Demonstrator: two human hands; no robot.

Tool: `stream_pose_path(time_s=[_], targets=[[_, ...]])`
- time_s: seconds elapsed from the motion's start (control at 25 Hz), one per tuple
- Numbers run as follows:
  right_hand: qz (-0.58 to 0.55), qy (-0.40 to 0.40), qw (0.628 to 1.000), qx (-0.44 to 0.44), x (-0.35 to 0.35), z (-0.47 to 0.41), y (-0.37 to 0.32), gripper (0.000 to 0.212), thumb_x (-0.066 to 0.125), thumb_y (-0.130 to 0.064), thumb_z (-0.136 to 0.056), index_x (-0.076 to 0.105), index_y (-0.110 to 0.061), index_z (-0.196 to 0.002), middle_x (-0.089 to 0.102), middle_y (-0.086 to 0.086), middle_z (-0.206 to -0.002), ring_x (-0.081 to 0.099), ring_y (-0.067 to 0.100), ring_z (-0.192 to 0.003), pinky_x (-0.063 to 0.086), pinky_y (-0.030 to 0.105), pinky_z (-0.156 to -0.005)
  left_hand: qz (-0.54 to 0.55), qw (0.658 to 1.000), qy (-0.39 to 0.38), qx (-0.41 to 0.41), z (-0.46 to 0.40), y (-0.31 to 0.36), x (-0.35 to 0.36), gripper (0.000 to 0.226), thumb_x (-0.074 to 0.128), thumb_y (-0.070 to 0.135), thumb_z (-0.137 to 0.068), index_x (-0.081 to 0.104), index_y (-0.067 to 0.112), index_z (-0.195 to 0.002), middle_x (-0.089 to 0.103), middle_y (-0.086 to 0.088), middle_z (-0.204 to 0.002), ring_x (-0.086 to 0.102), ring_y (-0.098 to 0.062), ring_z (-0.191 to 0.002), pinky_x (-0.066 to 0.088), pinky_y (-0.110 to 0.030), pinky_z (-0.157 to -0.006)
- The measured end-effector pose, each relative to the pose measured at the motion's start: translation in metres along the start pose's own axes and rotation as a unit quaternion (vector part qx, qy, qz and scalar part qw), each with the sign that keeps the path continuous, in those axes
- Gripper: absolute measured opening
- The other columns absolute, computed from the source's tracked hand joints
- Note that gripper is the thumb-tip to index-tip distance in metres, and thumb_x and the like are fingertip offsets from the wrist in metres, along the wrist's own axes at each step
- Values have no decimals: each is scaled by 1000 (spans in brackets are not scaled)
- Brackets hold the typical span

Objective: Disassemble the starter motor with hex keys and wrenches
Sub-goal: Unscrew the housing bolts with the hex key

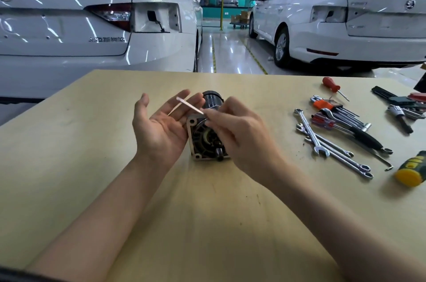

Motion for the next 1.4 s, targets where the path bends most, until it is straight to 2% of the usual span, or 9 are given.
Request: stream_pose_path(time_s=[0.28, 0.36, 0.48, 0.56, 0.68, 0.8, 0.92, 1.08, 1.4], targets=[[121, -72, 987, -73, 10, 2, -12, 29, 60, -1, -89, 73, -15, -111, 42, 7, -79, 39, 22, -74, 32, 32, -65, 5, 1000, -1, -5, -3, 2, 0, 74, 31, 58, -94, 76, 0, -92, 67, -26, -114, 65, -36, -110, 40, -47, -108], [61, -53, 996, -35, 8, 6, -8, 25, 58, -4, -91, 73, -14, -109, 47, 5, -82, 46, 22, -74, 37, 32, -64, -7, 1000, -3, -1, -1, 1, 1, 73, 31, 57, -94, 76, 1, -91, 68, -24, -113, 66, -34, -108, 44, -44, -104], [-153, 64, 982, 89, -10, 14, 11, 17, 60, -11, -89, 73, -18, -99, 55, -3, -81, 52, 11, -69, 42, 23, -63, -22, 1000, -8, 5, 1, 0, 6, 67, 33, 54, -94, 73, 0, -96, 69, -22, -111, 66, -31, -106, 46, -40, -102], [-305, 114, 925, 196, -20, 21, 29, 14, 59, -9, -90, 70, -17, -90, 57, -5, -69, 50, 8, -59, 43, 20, -56, -65, 997, -10, 29, 3, 1, 11, 59, 37, 49, -94, 67, -1, -103, 70, -20, -109, 66, -28, -104, 45, -38, -102], [-496, 158, 766, 376, -20, 33, 58, 18, 49, -1, -94, 64, -7, -87, 49, 0, -60, 46, 10, -50, 41, 21, -54, -203, 974, -20, 100, 10, -1, 26, 40, 50, 34, -84, 67, 2, -102, 70, -12, -105, 64, -18, -98, 48, -29, -92], [-580, 189, 649, 455, -12, 38, 66, 18, 41, 1, -95, 55, -5, -84, 49, 5, -63, 47, 14, -49, 41, 25, -55, -403, 894, -13, 194, 23, -2, 35, 35, 55, 11, -70, 69, 11, -102, 70, -3, -100, 66, -10, -93, 53, -24, -83], [-580, 200, 644, 458, -8, 38, 65, 17, 41, 1, -95, 52, -7, -84, 57, 5, -59, 56, 15, -48, 48, 23, -51, -529, 809, -38, 253, 31, -6, 41, 40, 64, 12, -67, 68, 15, -106, 64, -1, -113, 59, -15, -111, 49, -31, -98], [-588, 205, 643, 446, -5, 41, 62, 16, 41, 2, -97, 49, -7, -86, 61, 4, -54, 63, 16, -50, 52, 23, -50, -598, 755, -24, 268, 30, -11, 40, 45, 82, 27, -65, 70, 15, -106, 59, 4, -113, 54, -16, -115, 45, -27, -99], [-589, 220, 649, 428, -4, 43, 55, 17, 40, 3, -98, 49, -4, -85, 64, 7, -57, 66, 18, -54, 56, 26, -55, -589, 752, 18, 296, 30, -13, 39, 48, 89, 36, -61, 69, 17, -100, 62, 7, -101, 61, -16, -102, 52, -37, -89]])
Point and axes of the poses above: each hand's wrist, its own z-axis away from the middle knuckle, its own x-axis out of the palm, y = z × x, the point moved 5 cm from there along -z, towards the middle knuckle
